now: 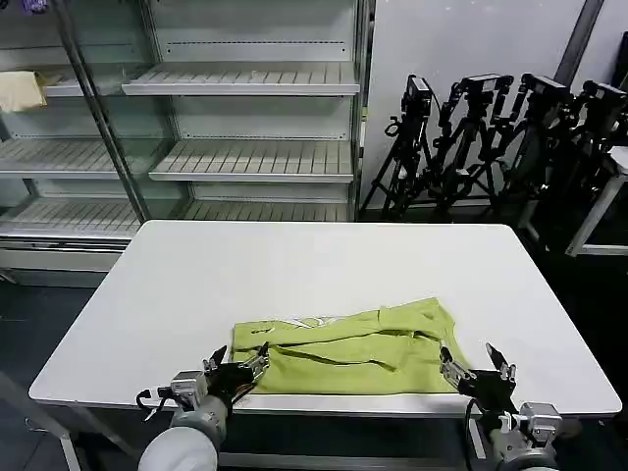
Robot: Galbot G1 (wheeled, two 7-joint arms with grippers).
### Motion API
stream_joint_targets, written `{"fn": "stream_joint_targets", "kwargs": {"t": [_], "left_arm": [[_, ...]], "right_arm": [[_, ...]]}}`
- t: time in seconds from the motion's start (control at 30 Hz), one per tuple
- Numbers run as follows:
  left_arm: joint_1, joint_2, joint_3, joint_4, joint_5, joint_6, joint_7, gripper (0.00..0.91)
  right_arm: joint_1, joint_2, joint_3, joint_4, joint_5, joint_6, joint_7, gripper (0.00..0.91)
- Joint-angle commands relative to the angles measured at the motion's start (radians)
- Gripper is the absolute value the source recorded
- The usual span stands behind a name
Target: Fold and organize the clothes.
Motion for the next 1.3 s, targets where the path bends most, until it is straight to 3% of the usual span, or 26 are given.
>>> {"fn": "stream_joint_targets", "kwargs": {"t": [0.03, 0.13, 0.17, 0.2, 0.27, 0.33, 0.93, 1.1, 1.3], "left_arm": [[-0.033, -0.075, 0.002, 0.072, -0.005, -0.012, -0.018, 0.907], [-0.032, -0.079, 0.004, 0.083, -0.007, -0.013, -0.018, 0.907], [-0.031, -0.080, 0.005, 0.083, -0.007, -0.015, -0.018, 0.786], [-0.027, -0.080, 0.006, 0.082, -0.008, -0.017, -0.018, 0.433], [-0.021, -0.080, 0.006, 0.078, -0.008, -0.022, -0.016, 0.131], [-0.016, -0.080, 0.008, 0.075, -0.007, -0.027, -0.013, 0.060], [0.003, -0.085, -0.024, 0.040, -0.074, -0.058, 0.002, 0.050], [0.006, -0.052, -0.091, -0.003, -0.143, -0.070, 0.010, 0.050], [0.010, 0.039, -0.233, -0.048, -0.292, -0.067, 0.016, 0.050]], "right_arm": [[-0.042, 0.034, 0.004, 0.023, -0.021, 0.006, 0.001, 0.907], [-0.042, 0.041, -0.001, 0.022, -0.027, 0.006, 0.001, 0.907], [-0.041, 0.045, -0.005, 0.022, -0.030, 0.007, 0.001, 0.907], [-0.041, 0.047, -0.006, 0.022, -0.032, 0.007, 0.002, 0.907], [-0.041, 0.051, -0.007, 0.023, -0.034, 0.007, 0.002, 0.907], [-0.041, 0.053, -0.008, 0.023, -0.034, 0.007, 0.002, 0.907], [-0.049, 0.079, -0.005, 0.036, -0.052, 0.011, 0.008, 0.907], [-0.052, 0.083, -0.001, 0.036, -0.053, 0.015, 0.009, 0.907], [-0.049, 0.083, 0.000, 0.039, -0.052, 0.015, 0.009, 0.907]]}}
